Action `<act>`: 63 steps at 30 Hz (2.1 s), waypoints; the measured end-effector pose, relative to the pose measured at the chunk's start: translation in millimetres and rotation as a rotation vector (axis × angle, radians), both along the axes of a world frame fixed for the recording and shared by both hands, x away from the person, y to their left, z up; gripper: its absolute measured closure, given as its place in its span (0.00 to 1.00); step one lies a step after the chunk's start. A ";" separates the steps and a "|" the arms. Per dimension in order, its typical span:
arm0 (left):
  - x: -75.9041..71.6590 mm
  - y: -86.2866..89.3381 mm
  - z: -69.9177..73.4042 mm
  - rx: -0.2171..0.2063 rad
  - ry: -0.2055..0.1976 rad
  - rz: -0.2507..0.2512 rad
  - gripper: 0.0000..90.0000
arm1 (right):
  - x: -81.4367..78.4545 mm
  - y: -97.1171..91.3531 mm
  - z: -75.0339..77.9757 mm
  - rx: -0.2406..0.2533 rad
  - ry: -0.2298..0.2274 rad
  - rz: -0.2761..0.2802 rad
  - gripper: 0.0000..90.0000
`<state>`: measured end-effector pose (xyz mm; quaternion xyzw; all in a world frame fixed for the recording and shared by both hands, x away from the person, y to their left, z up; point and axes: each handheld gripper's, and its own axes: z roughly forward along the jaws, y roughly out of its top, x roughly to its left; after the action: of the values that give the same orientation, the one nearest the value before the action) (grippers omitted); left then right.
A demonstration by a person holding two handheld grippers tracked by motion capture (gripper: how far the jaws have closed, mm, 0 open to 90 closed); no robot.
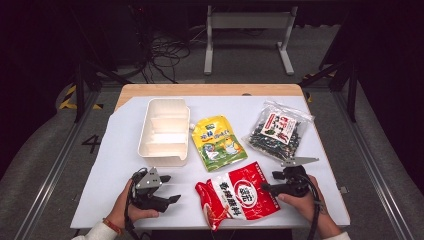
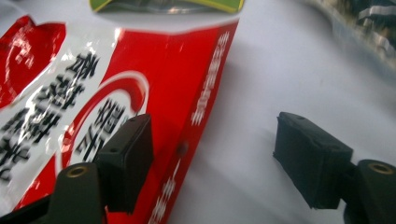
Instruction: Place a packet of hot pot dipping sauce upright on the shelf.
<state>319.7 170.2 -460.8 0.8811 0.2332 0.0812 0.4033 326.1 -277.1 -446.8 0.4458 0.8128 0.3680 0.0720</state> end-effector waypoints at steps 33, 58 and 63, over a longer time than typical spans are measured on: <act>28.0 -57.7 16.7 -0.017 0.036 -0.116 0.26 | -18.1 55.1 42.7 -0.022 -0.234 0.294 1.00; 37.5 -87.9 22.6 -0.106 0.028 -0.152 0.39 | -18.7 89.7 82.9 0.013 -0.589 0.411 1.00; 46.0 -85.7 22.0 -0.142 0.051 -0.114 0.27 | -20.1 85.5 91.4 0.086 -0.626 0.439 1.00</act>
<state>365.7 84.5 -438.8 0.8639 0.1981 0.0187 0.4626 305.9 -191.6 -355.4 0.1299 0.8113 0.5269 0.2176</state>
